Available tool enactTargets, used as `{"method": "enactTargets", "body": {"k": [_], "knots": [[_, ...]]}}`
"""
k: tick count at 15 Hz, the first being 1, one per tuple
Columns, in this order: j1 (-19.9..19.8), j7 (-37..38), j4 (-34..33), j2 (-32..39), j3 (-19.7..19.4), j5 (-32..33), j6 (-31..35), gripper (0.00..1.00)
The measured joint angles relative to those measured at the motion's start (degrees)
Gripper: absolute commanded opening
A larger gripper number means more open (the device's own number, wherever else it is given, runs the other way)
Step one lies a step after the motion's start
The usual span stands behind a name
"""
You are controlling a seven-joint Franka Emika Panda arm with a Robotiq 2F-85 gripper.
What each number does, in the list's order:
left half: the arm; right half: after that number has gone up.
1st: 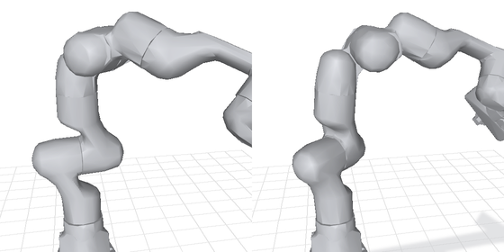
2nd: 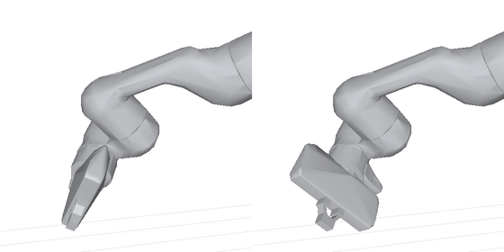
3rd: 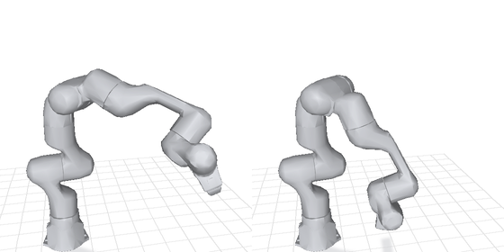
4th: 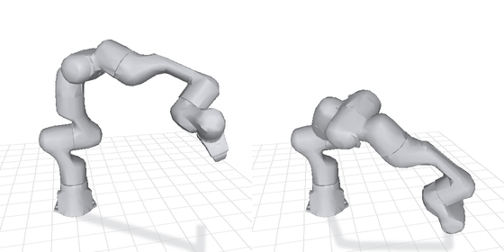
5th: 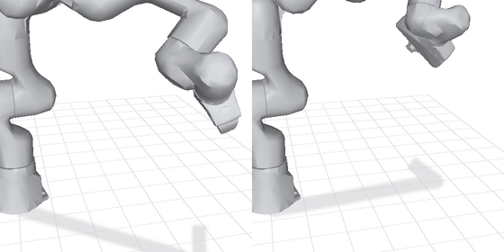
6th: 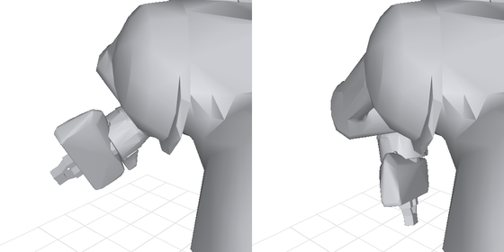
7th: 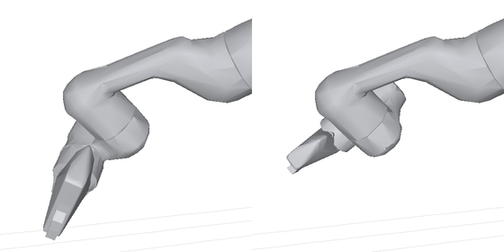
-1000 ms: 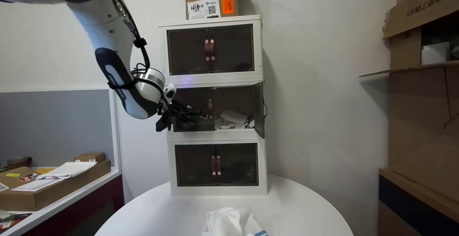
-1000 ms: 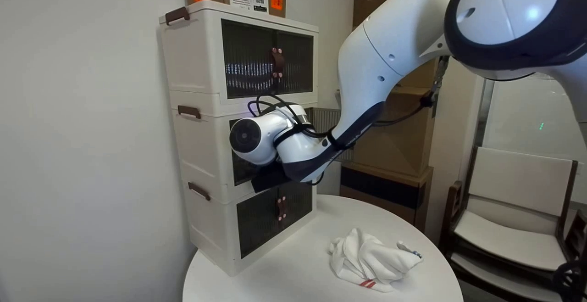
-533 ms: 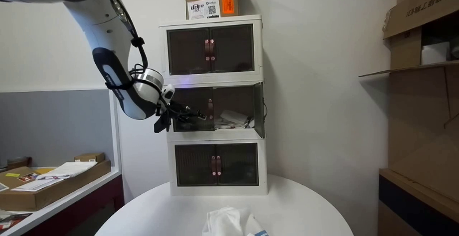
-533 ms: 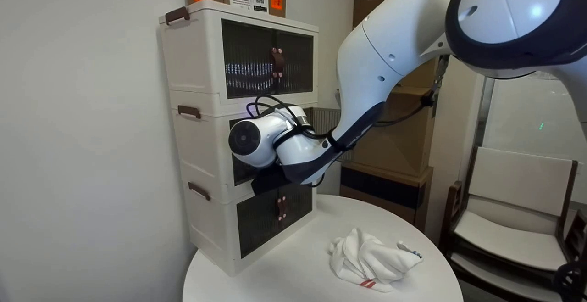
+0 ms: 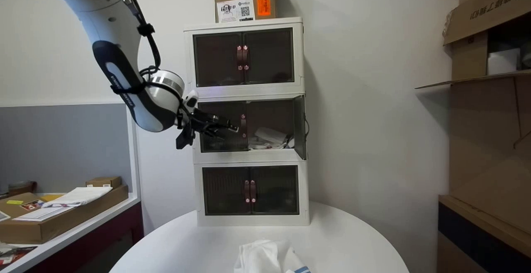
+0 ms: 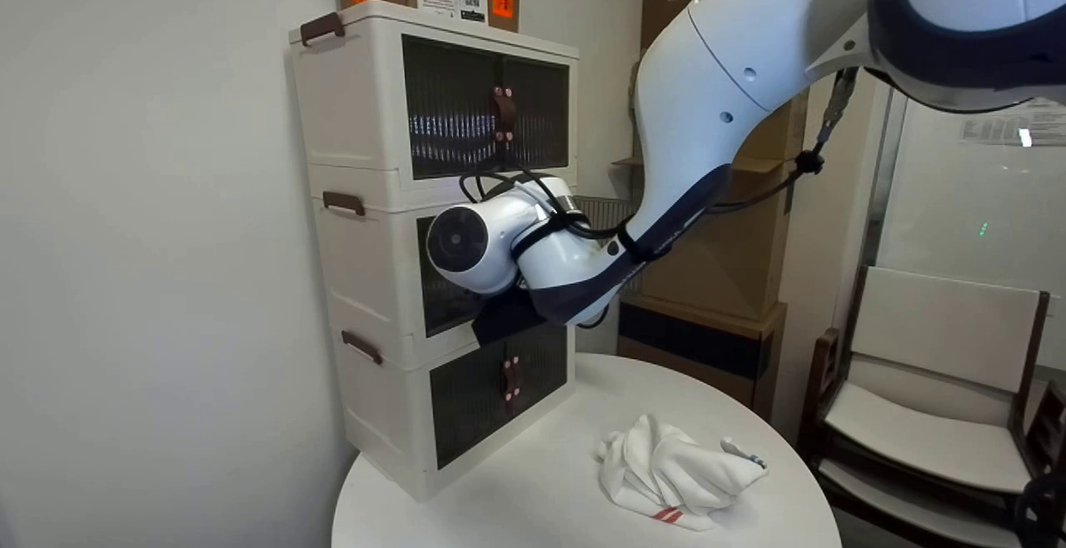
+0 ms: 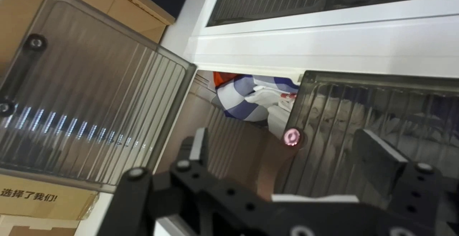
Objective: Open the left door on the middle cabinet
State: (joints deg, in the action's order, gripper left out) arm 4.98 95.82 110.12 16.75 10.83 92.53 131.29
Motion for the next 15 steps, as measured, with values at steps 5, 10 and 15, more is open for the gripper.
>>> {"method": "enactTargets", "body": {"k": [5,10,15], "knots": [[-0.02,0.07,0.95,-2.35,-1.37,0.1,-0.94,1.0],[-0.06,1.09,0.88,-2.24,-2.76,0.67,-0.95,1.0],[-0.2,2.61,0.06,-1.58,-3.6,1.28,-0.79,1.0]]}}
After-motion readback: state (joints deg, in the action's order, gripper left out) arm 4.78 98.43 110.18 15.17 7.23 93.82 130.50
